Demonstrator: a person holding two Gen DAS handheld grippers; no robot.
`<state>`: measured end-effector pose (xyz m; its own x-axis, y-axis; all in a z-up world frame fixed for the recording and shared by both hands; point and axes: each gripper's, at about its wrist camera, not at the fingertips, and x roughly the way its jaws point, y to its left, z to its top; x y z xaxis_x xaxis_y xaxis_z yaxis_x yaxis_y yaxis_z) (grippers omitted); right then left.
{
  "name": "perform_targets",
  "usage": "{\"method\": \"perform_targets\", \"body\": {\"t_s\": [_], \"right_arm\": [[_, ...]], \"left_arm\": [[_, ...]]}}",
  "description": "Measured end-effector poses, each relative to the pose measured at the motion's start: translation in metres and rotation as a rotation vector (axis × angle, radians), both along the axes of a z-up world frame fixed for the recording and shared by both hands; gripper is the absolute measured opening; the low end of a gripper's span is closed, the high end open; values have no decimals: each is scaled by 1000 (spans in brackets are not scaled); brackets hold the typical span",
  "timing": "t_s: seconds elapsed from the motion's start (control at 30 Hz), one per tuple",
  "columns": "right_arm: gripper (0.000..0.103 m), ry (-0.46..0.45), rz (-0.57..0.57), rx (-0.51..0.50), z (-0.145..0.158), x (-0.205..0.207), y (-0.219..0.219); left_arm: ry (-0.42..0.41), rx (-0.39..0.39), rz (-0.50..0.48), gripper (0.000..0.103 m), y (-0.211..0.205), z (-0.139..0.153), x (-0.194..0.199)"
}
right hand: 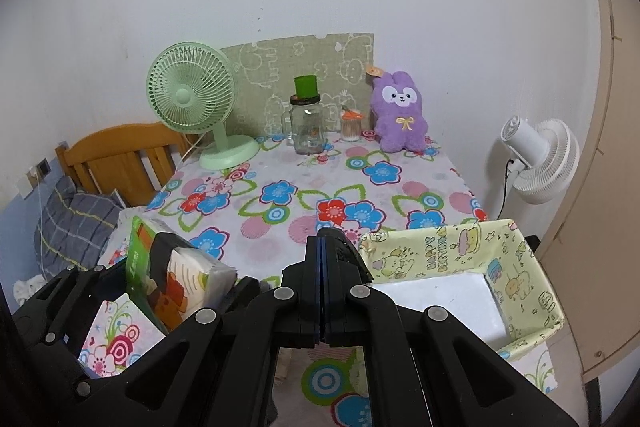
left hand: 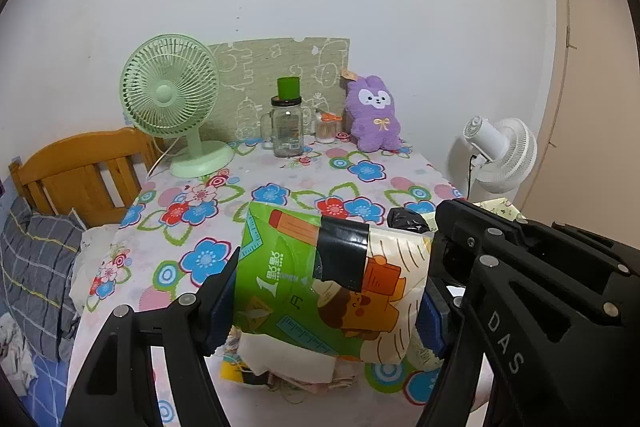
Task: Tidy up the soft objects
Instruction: 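Carry the black bundle with the right tool while the left tool carries the tissue box to the gift box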
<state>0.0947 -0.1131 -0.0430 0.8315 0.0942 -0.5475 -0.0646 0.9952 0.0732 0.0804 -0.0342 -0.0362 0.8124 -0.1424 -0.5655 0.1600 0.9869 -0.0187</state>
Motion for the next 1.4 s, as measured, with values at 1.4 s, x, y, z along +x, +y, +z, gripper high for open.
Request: {"method": "perform_targets", "body": {"t_s": [1.4], "right_arm": [[3,-1,-135,-18,-5,13,-129]], "left_arm": [[10,-16,-150,75,-128,-5,26]]}}
